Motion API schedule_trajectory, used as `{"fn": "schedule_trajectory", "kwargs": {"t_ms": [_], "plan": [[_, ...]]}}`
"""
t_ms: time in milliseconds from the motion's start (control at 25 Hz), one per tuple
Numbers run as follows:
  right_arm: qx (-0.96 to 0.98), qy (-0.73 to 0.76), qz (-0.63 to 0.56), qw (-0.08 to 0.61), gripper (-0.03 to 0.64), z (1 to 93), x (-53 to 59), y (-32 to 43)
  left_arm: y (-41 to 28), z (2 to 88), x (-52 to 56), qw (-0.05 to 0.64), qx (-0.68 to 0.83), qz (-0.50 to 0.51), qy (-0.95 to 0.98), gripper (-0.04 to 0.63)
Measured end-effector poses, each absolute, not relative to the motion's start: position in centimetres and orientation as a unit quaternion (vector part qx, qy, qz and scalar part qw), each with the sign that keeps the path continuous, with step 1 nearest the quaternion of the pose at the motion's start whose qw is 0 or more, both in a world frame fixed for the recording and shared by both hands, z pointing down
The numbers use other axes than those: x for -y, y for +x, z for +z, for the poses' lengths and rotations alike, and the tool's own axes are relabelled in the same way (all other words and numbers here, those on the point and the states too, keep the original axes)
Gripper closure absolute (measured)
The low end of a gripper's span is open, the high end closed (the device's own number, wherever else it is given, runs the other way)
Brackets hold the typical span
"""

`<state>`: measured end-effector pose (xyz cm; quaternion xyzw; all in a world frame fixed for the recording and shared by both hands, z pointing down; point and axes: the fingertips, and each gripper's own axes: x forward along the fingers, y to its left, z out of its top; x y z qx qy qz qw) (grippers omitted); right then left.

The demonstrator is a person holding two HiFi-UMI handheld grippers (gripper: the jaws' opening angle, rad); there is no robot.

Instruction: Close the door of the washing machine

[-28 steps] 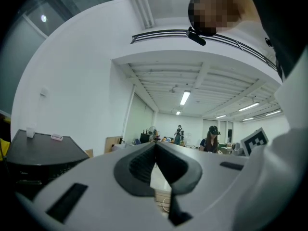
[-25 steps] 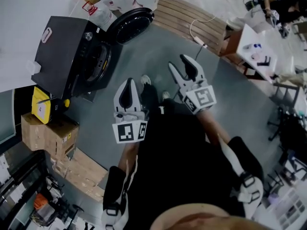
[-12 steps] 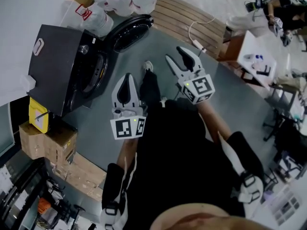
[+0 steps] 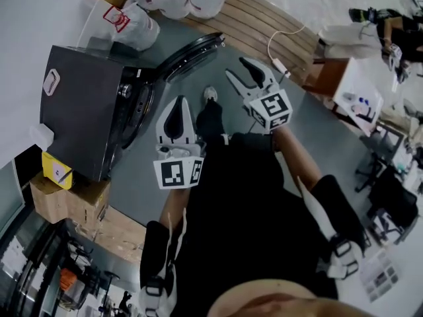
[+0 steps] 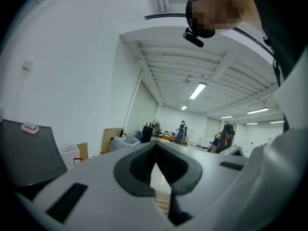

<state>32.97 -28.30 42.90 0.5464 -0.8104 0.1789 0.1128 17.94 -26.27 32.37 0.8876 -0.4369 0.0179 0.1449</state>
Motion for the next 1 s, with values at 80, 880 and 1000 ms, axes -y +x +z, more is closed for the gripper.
{"fn": "schedule_trajectory", "kwargs": {"t_ms": [80,880,1000], "plan": [[0.814,0.535,0.182,0.136,0.425,44.7,31.0,32.9,18.0,33.2,28.6,0.151,0.435,0.024,0.887,0.589],[0.832,0.196,0.114,0.506,0.425,66.8,38.8,30.6,20.6,40.2,37.7,0.2,0.42,0.063,0.883,0.589],[0.818,0.163,0.097,0.542,0.425,70.2,39.3,30.9,20.7,41.1,38.0,0.205,0.424,0.064,0.88,0.589]]}}
